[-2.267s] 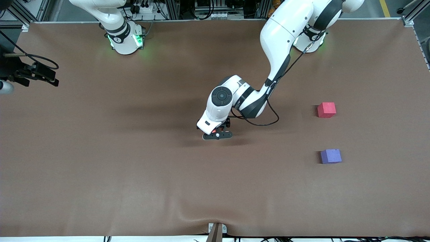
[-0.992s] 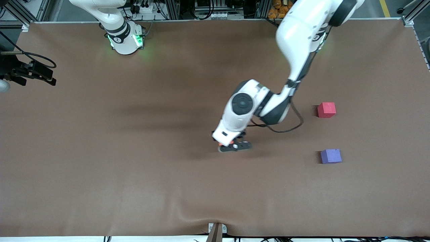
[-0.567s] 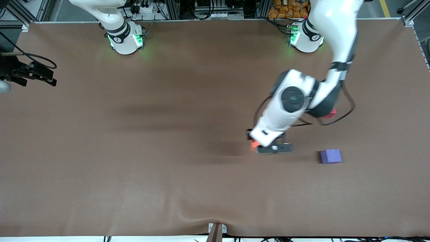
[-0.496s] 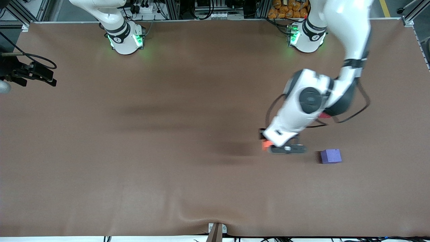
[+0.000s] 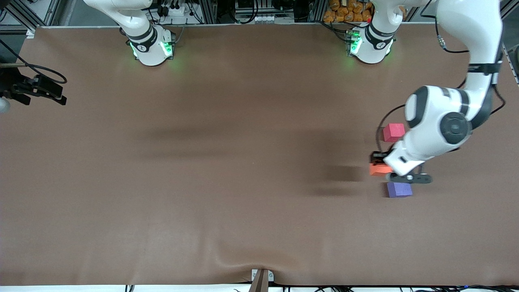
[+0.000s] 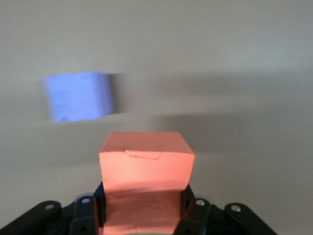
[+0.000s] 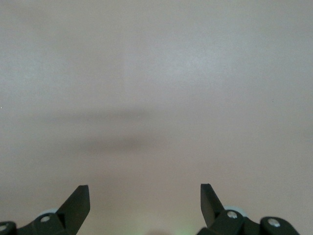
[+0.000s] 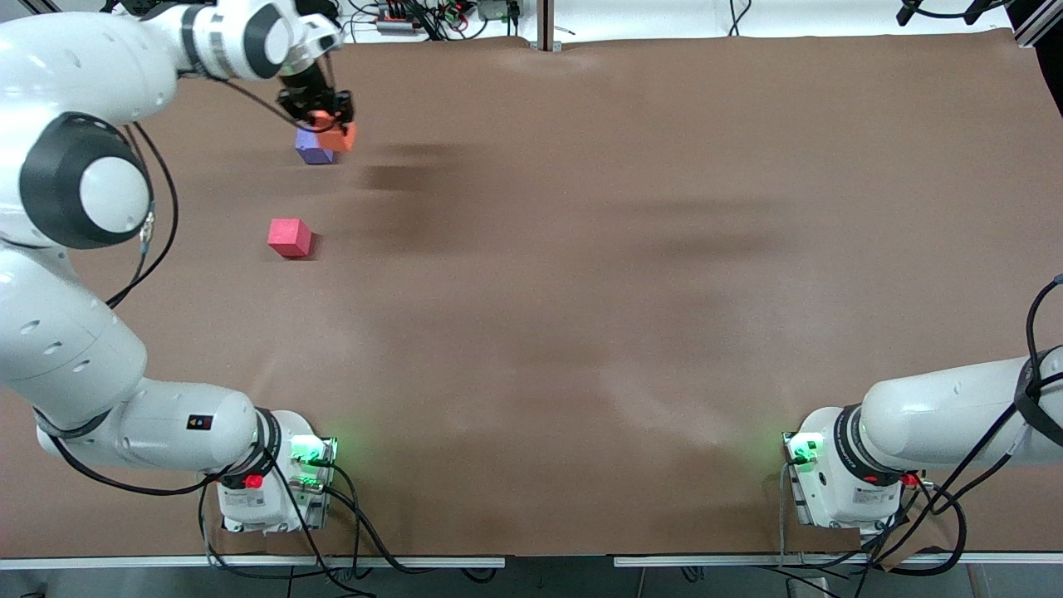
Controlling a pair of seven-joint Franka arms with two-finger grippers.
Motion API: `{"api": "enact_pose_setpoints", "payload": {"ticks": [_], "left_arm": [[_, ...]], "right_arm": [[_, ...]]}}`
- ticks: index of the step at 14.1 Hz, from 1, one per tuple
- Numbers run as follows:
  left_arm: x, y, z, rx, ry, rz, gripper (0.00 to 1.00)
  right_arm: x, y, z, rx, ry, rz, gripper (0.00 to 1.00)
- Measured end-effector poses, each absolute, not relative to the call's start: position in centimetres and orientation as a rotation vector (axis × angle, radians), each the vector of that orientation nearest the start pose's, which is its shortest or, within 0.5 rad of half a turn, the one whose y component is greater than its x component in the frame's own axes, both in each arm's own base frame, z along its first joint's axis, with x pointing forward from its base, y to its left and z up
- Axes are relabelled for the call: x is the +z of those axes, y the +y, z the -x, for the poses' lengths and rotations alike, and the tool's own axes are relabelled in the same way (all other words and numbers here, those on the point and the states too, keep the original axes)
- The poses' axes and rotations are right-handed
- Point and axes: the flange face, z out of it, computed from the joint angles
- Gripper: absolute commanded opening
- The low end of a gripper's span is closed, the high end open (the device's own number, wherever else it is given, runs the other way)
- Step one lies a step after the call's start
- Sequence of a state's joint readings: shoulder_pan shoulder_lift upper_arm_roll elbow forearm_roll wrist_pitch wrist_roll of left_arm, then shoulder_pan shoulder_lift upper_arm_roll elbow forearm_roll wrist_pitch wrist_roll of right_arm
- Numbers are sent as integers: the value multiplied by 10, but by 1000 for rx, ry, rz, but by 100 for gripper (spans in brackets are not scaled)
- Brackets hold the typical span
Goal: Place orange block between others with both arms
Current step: 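Lower the orange cube between the pink and purple cubes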
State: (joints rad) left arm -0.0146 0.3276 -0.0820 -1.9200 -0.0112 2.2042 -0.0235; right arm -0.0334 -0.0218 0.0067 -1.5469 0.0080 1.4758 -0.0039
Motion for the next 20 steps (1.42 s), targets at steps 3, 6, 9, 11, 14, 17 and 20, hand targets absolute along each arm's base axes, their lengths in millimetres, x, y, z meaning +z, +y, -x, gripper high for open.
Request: {"api": "enact_pose_setpoints", "payload": {"ticks": [3, 6, 9, 11, 14, 17, 20], "left_arm": [[285, 4, -594, 70, 44, 3176, 17], [260, 12, -580, 8, 54, 3176, 17], [245, 13, -573, 15, 50, 3178, 17], [240, 16, -570, 15, 41, 3178, 18], [227, 18, -563, -4, 33, 3178, 18], [215, 19, -560, -6, 86, 3178, 18], [210, 23, -558, 3, 96, 3179, 18]], "right_arm": [[641, -14, -538, 72, 38, 3132, 100], [641, -12, -538, 72, 32, 3132, 100], [640, -10, -539, 78, 24, 3132, 100], [639, -9, -539, 81, 23, 3132, 100], [638, -9, -539, 85, 21, 3132, 100], [638, -8, -539, 86, 20, 3132, 100], [638, -7, -539, 87, 17, 3132, 100]]}}
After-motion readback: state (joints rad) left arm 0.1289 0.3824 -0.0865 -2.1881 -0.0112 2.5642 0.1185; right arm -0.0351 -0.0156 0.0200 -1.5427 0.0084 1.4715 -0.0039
